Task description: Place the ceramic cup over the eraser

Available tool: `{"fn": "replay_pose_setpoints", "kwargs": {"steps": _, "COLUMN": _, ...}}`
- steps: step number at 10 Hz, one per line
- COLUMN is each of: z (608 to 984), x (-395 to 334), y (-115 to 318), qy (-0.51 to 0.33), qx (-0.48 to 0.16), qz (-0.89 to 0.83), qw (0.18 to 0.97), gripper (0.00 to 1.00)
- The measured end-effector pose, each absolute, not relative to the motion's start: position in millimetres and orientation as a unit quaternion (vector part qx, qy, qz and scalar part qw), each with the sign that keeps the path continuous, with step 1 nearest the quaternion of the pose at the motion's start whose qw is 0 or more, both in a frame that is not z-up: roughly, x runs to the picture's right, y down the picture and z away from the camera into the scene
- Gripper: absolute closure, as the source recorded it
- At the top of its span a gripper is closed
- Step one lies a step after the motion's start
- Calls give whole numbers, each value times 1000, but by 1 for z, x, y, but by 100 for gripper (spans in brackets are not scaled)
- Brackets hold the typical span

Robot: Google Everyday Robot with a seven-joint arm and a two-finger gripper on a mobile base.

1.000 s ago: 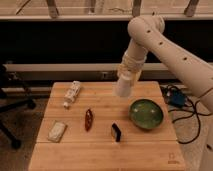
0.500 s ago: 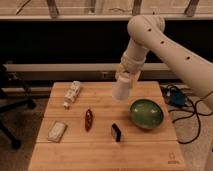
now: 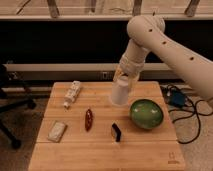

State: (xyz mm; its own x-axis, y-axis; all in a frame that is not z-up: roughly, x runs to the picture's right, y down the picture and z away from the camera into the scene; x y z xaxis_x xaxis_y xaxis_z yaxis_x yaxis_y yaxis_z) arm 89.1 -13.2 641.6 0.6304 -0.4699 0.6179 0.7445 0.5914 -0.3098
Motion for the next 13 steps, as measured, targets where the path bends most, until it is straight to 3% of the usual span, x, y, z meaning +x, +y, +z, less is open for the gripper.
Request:
{"fn": "replay_pose_setpoints", "kwargs": {"steps": 6, "z": 641, "x": 85, "y": 24, "qy": -225, "qx": -256, "qz": -370, "qw": 864, "gripper": 100}}
{"fn": "replay_pose_setpoints", "kwargs": {"steps": 13, "z": 613, "x": 88, "y": 74, "qy": -222, "qx": -245, "qz": -380, "qw": 864, "gripper": 100}}
